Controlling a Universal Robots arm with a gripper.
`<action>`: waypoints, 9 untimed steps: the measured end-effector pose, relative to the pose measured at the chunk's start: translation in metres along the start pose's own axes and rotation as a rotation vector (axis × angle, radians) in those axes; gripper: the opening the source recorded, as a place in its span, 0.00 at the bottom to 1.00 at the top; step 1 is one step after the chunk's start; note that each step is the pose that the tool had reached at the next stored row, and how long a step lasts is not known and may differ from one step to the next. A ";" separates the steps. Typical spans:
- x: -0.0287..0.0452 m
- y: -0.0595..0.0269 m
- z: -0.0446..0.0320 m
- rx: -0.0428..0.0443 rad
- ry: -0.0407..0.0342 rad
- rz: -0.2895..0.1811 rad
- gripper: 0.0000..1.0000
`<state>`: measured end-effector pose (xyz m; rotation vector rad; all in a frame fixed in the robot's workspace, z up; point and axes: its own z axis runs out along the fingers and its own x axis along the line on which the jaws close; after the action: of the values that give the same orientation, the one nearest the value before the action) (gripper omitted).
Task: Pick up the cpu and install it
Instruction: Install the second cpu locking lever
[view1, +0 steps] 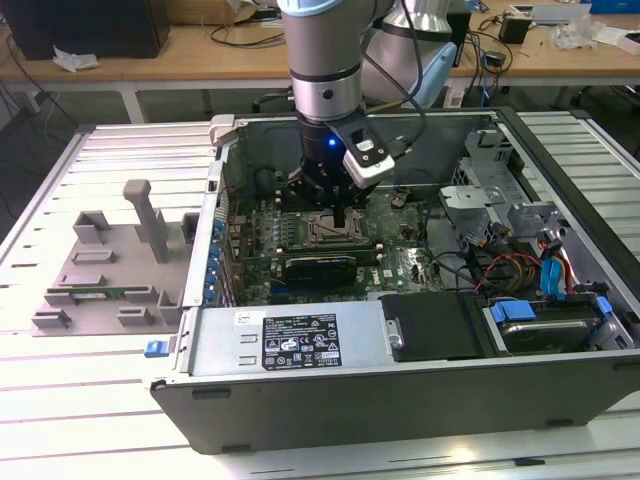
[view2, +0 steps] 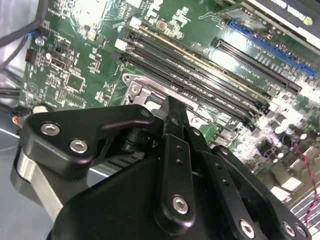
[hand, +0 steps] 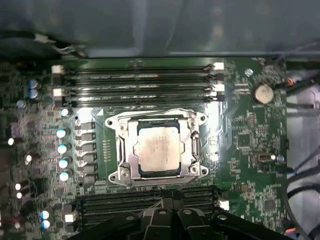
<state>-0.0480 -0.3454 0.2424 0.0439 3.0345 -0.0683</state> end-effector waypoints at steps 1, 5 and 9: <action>0.0000 -0.0005 0.0001 0.0013 0.0005 -0.001 0.11; -0.0006 -0.0014 0.0016 0.0027 0.0445 -0.004 0.11; -0.0006 -0.0014 0.0022 -0.0035 0.0418 -0.075 0.11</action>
<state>-0.0473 -0.3469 0.2403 -0.0704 3.0774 -0.0691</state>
